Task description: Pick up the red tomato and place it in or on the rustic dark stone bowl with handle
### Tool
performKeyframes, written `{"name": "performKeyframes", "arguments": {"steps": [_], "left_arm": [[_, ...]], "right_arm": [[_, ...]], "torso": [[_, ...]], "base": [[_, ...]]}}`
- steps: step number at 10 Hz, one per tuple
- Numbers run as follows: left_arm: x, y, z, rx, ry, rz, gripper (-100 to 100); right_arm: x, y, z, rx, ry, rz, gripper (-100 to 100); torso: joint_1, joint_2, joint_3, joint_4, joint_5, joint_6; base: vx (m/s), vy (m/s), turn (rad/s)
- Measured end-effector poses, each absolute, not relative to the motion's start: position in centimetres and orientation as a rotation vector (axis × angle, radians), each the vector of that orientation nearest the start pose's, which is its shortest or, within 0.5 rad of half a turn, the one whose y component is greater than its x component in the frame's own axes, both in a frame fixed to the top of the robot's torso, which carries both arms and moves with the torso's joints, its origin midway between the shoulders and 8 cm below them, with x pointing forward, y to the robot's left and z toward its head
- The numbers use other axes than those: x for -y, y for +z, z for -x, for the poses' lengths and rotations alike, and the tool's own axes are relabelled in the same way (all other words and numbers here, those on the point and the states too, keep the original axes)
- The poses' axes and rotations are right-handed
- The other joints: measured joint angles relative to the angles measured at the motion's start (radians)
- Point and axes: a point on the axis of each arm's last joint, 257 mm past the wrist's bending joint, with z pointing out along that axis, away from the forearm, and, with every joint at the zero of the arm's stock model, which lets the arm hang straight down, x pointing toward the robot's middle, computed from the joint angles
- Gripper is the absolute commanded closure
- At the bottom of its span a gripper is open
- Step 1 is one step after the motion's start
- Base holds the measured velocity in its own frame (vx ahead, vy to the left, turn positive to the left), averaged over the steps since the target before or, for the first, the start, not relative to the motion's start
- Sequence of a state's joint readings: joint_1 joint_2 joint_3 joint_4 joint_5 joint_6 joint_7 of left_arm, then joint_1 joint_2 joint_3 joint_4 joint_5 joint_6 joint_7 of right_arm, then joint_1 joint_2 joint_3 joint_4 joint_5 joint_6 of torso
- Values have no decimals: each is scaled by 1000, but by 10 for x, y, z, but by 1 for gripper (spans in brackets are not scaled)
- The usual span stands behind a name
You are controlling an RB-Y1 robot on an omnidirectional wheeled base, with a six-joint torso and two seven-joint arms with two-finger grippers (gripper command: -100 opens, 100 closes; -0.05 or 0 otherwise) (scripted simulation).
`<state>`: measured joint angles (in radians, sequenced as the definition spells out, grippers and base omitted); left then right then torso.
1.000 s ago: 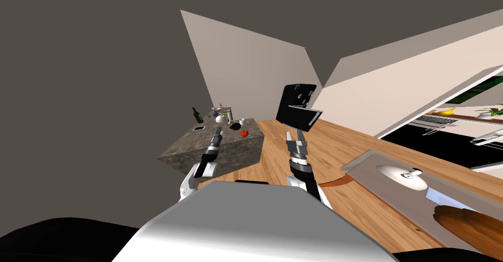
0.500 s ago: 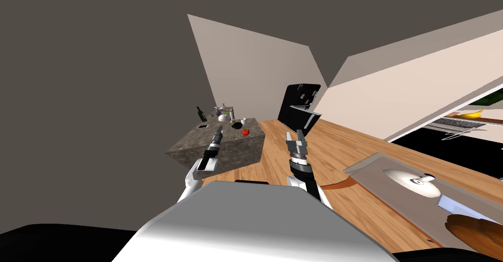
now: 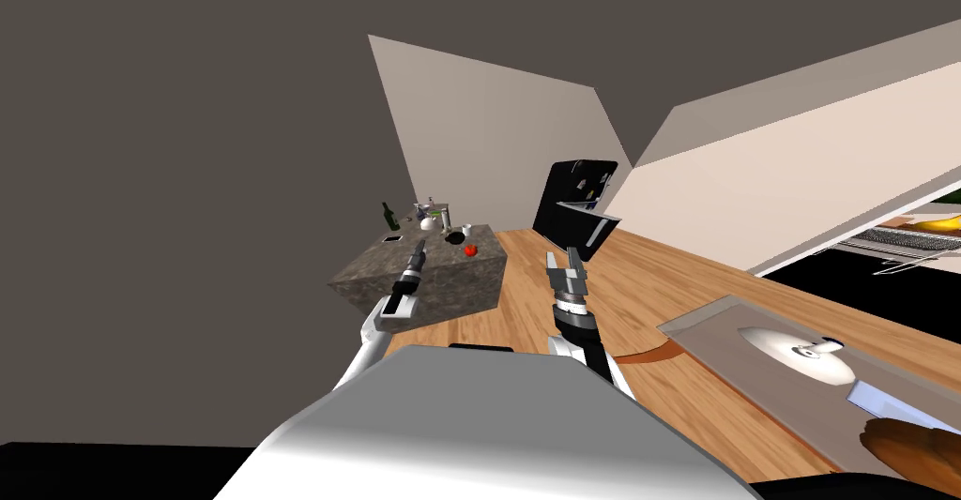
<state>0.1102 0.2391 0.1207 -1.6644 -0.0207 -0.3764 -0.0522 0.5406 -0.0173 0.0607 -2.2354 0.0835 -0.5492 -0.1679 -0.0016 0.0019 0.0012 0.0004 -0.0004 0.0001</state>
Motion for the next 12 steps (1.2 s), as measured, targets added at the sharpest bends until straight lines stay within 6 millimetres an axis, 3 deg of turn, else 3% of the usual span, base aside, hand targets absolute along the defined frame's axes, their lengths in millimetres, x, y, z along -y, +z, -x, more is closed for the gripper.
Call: {"name": "performKeyframes", "arguments": {"steps": [12], "left_arm": [[-380, -161, -571, -1080, -1003, 927, -100]], "right_arm": [[251, -1, -345, -661, 1450, -695, 0]], "torso": [[-2, -1, -1, 0, 0, 0]], "base": [[-25, -42, 45]]}}
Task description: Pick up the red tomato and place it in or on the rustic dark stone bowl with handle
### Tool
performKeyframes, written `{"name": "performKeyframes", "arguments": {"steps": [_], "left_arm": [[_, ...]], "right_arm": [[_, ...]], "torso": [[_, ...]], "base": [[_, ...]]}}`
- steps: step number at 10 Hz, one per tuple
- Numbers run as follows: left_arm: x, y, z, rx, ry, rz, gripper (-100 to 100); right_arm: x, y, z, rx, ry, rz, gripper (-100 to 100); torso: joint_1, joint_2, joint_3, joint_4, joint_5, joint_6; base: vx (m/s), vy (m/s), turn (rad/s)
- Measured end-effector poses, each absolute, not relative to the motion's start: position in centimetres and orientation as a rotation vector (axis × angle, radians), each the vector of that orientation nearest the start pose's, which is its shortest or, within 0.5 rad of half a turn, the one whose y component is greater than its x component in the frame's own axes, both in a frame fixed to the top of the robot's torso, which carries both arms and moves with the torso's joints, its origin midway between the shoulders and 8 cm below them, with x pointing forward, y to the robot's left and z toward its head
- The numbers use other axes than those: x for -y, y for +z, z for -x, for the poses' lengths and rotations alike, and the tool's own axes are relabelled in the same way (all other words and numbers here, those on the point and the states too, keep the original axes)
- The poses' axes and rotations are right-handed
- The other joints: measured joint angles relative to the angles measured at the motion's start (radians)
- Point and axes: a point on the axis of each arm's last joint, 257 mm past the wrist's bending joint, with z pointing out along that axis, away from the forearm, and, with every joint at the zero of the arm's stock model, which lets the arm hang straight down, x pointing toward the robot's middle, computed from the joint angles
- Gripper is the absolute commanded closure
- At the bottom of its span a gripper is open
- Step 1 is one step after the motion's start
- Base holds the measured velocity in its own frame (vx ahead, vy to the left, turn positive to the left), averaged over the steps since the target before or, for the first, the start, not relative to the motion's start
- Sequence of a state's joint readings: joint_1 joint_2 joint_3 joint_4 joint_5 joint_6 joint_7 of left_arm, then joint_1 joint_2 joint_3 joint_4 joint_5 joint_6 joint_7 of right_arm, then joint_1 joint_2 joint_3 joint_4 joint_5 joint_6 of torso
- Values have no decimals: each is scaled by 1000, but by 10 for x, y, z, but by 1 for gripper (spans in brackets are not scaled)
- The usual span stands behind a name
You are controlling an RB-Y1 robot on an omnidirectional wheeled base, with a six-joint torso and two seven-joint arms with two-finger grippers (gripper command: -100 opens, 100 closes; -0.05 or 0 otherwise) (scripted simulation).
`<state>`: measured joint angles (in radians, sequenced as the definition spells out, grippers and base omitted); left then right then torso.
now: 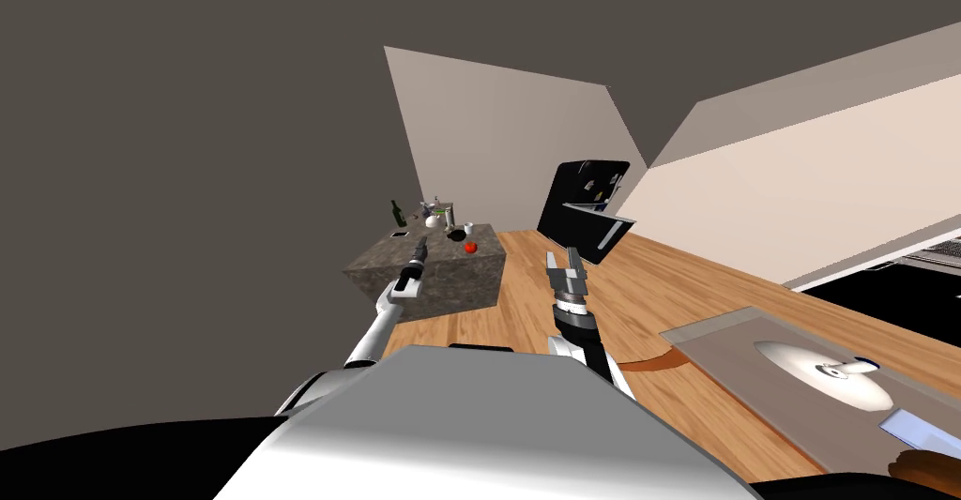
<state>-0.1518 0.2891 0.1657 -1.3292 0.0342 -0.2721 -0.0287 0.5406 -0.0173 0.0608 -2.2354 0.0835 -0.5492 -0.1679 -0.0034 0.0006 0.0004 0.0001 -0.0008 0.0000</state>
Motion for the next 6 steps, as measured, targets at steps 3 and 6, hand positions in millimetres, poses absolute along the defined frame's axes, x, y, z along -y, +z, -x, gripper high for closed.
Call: {"name": "performKeyframes", "arguments": {"steps": [3, 6], "left_arm": [[-384, -174, -594, -1101, -997, 994, -100], [-387, -190, -610, -1131, -985, 1068, -100]], "right_arm": [[251, -1, -345, -661, 1450, -695, 0], [251, -1, -345, -661, 1450, -695, 0]], "torso": [[-2, -1, 0, 0, 0, 0], [0, -1, -1, 0, 0, 0]], "base": [[-8, -75, 38], [-4, -60, 19]]}}
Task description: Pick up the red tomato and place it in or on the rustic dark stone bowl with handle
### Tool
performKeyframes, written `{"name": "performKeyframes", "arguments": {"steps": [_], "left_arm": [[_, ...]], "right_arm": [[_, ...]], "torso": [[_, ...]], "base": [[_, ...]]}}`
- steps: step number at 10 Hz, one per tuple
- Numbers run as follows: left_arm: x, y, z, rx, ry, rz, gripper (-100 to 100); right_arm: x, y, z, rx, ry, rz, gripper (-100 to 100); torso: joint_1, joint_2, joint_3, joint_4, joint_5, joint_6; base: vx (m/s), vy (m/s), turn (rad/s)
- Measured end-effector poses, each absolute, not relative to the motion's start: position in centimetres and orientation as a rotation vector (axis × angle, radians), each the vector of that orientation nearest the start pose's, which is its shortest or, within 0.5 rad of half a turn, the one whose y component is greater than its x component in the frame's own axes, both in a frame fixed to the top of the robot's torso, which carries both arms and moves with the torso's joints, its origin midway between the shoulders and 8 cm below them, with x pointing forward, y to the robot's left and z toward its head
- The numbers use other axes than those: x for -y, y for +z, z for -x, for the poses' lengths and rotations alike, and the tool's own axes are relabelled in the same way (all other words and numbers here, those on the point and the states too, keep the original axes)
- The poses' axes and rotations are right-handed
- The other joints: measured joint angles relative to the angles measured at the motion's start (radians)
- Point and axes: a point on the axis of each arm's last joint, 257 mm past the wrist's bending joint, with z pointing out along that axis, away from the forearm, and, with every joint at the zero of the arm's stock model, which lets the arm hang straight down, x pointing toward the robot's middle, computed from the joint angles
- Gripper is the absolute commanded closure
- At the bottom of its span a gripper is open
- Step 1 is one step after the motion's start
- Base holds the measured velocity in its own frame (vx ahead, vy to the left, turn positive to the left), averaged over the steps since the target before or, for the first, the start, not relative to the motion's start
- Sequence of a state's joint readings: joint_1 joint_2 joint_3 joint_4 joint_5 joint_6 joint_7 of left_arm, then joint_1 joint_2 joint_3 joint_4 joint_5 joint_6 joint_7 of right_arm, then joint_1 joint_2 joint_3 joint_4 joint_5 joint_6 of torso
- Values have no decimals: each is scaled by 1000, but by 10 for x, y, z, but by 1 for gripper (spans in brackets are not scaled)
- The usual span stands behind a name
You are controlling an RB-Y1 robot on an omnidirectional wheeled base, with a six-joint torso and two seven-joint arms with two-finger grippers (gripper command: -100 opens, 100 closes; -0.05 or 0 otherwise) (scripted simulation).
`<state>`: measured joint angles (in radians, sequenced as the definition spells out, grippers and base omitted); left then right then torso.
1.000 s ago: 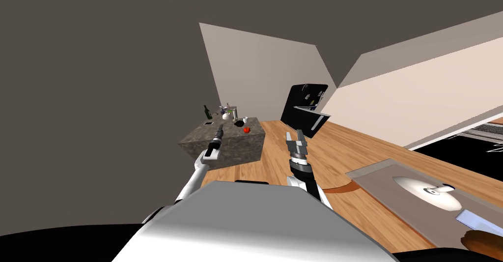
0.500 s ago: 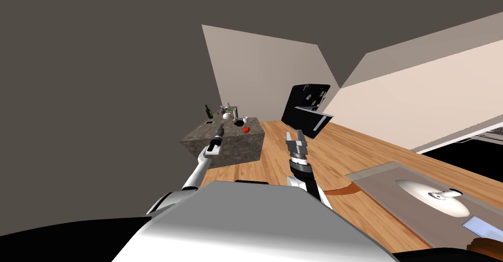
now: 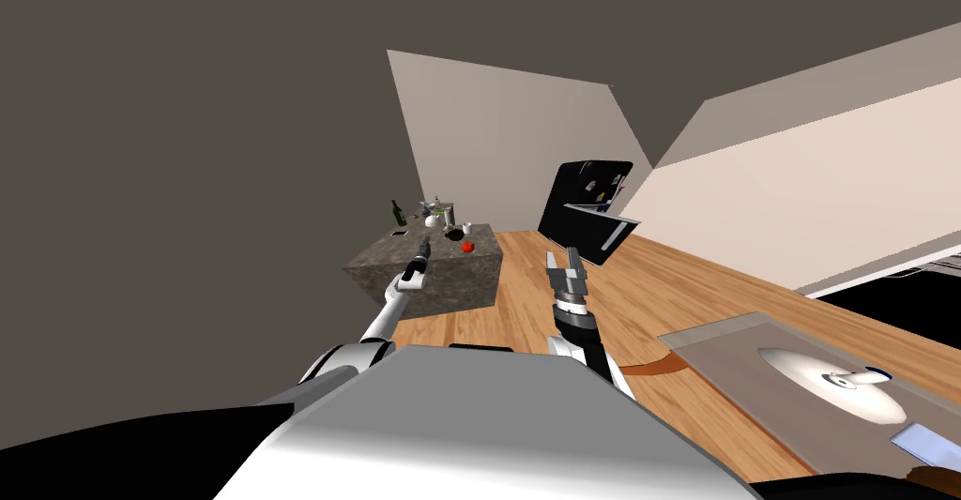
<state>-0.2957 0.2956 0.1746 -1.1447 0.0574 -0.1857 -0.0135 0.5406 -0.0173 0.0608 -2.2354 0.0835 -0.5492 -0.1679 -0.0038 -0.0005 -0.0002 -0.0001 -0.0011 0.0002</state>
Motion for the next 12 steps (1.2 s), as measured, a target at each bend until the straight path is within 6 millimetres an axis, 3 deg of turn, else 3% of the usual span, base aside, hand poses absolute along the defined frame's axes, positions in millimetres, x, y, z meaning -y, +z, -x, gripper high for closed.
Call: {"name": "performKeyframes", "arguments": {"steps": [3, 10, 12], "left_arm": [[-386, -202, -631, -1162, -982, 1147, -100], [-376, -236, -661, -1244, -956, 1309, -100], [-365, -245, -672, -1276, -953, 1370, -100]], "right_arm": [[251, -1, -345, -661, 1450, -695, 0], [251, -1, -345, -661, 1450, -695, 0], [251, -1, -345, -661, 1450, -695, 0]], "torso": [[-2, 0, 0, 0, 0, 0], [-2, -1, -1, 0, 0, 0], [-4, -1, 0, 0, -1, 0]], "base": [[-3, -75, 19], [3, -75, 17], [8, -114, 14]]}}
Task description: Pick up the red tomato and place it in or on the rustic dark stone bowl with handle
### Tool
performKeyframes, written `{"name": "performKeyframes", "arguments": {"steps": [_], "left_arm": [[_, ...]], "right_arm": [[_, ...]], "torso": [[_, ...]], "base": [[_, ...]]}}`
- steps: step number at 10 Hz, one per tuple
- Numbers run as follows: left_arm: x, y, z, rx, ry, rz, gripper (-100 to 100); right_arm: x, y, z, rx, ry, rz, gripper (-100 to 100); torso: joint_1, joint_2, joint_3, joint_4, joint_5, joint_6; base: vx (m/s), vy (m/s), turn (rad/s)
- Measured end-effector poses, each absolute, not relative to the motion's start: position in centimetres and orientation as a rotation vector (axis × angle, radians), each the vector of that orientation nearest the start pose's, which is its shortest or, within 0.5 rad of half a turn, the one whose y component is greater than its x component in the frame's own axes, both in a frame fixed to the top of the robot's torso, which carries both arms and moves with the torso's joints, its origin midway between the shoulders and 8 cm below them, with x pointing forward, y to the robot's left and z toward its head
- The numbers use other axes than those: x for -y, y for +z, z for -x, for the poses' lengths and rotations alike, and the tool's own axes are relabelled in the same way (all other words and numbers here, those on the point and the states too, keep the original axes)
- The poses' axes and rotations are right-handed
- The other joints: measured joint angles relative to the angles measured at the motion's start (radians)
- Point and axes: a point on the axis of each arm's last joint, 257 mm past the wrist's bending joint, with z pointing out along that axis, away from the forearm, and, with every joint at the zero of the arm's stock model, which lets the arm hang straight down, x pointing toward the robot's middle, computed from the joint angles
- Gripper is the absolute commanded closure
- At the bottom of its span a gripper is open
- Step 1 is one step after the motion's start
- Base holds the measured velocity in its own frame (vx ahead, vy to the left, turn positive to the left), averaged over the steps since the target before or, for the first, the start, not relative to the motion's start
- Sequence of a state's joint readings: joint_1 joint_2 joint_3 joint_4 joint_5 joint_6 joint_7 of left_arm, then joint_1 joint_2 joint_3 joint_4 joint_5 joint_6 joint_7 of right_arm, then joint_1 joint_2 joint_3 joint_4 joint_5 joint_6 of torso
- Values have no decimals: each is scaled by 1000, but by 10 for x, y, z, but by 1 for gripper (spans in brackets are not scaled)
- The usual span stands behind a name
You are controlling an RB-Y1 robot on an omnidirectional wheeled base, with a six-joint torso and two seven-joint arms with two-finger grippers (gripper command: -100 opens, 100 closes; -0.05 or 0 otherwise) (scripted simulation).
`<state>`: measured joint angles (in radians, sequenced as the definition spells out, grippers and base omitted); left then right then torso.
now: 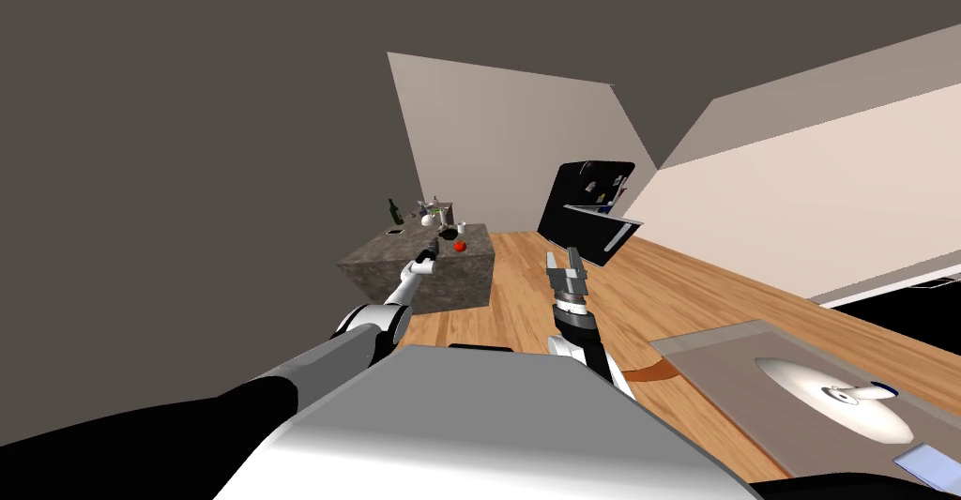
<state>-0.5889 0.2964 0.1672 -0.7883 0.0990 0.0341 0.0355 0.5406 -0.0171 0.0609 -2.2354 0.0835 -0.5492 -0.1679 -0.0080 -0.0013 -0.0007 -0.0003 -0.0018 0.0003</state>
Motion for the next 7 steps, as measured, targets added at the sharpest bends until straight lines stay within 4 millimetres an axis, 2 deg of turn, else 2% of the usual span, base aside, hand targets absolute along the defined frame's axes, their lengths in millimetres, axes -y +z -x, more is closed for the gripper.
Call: {"name": "performKeyframes", "arguments": {"steps": [3, 5, 7], "left_arm": [[-357, -264, -677, -1326, -928, 1451, -100], [-347, -268, -685, -1358, -918, 1503, -100], [-344, -278, -683, -1381, -901, 1539, -100]], "right_arm": [[251, -1, -345, -661, 1450, -695, 0], [251, -1, -345, -661, 1450, -695, 0], [251, -1, -345, -661, 1450, -695, 0]], "torso": [[2, 0, 0, 0, 0, 0], [1, 0, 0, 0, 0, 0], [5, 1, 0, 0, 1, -1]], "base": [[14, -90, 11], [10, -97, 7], [6, -39, 3]]}}
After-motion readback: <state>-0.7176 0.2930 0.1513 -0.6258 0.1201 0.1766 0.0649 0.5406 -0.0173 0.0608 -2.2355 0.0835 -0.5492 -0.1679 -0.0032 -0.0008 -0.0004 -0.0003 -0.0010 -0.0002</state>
